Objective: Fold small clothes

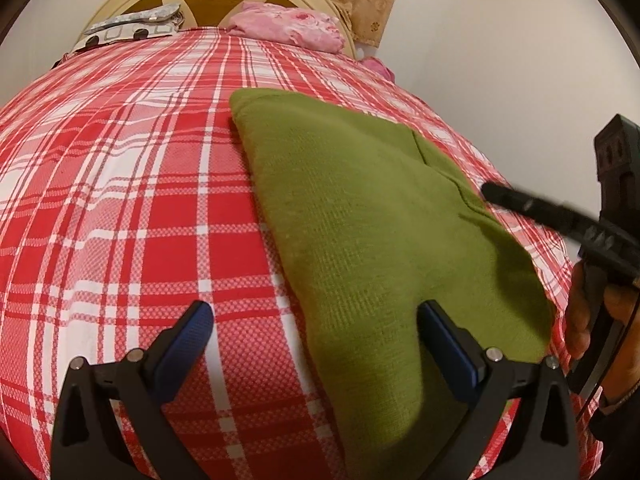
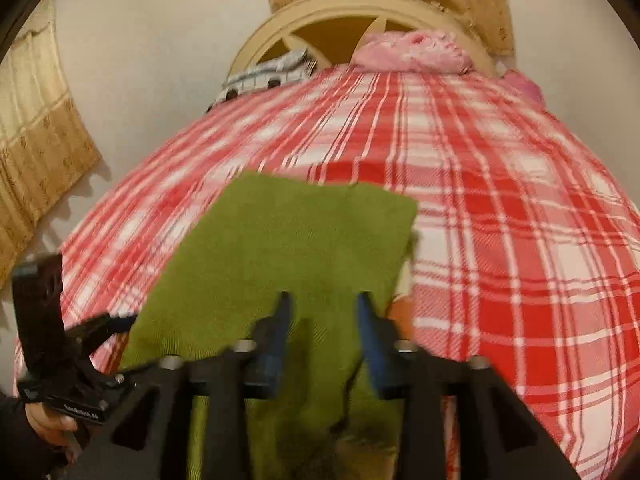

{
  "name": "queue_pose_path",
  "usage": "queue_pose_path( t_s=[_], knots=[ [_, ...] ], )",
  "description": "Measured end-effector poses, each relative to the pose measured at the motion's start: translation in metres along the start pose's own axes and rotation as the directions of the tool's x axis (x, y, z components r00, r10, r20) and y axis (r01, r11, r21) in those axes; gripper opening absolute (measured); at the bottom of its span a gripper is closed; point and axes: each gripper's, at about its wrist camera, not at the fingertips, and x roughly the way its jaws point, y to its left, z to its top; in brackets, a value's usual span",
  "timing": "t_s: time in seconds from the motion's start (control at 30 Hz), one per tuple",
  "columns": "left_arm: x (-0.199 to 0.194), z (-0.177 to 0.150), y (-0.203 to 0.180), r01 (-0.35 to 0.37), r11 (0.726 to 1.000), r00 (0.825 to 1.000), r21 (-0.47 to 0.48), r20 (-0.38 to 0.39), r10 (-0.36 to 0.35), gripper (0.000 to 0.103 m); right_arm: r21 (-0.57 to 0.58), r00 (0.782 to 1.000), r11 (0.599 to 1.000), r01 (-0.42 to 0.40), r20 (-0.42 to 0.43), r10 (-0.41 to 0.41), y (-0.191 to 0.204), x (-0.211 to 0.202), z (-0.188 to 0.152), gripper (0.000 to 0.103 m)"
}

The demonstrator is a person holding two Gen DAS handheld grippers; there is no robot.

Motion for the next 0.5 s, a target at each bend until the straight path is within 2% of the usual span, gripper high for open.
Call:
queue_pose_path(
  t_s=[0.1,0.23,0.33,0.5],
  knots=[
    [0.001,0.000,-0.001,0.001,1.000,1.000,0.005,-0.003,-0.001,0.103,0.057,0.998,0.998,0.005,0.060,-0.008,-0.015,-0.010,0.007,0.064],
    [0.002,0.001,-0.003,0.013,1.000,1.000,0.010,-0.008,-0.012,0.103,0.091,1.000,0.996,0.009,0.015,-0.010,-0.034,0.005,0.011,0.064],
    [0.004,0.002,-0.004,0.022,1.000,1.000,0.011,-0.012,-0.022,0.103,0.121,0.999,0.992,-0.023,-0.043,0.029,-0.048,0.024,0.011,0.064],
    [0.006,0.003,-0.005,0.032,0.999,0.999,0.017,-0.018,-0.032,0.103,0.182,0.994,0.981,-0.069,-0.069,0.083,-0.069,0.047,0.013,0.064]
  ],
)
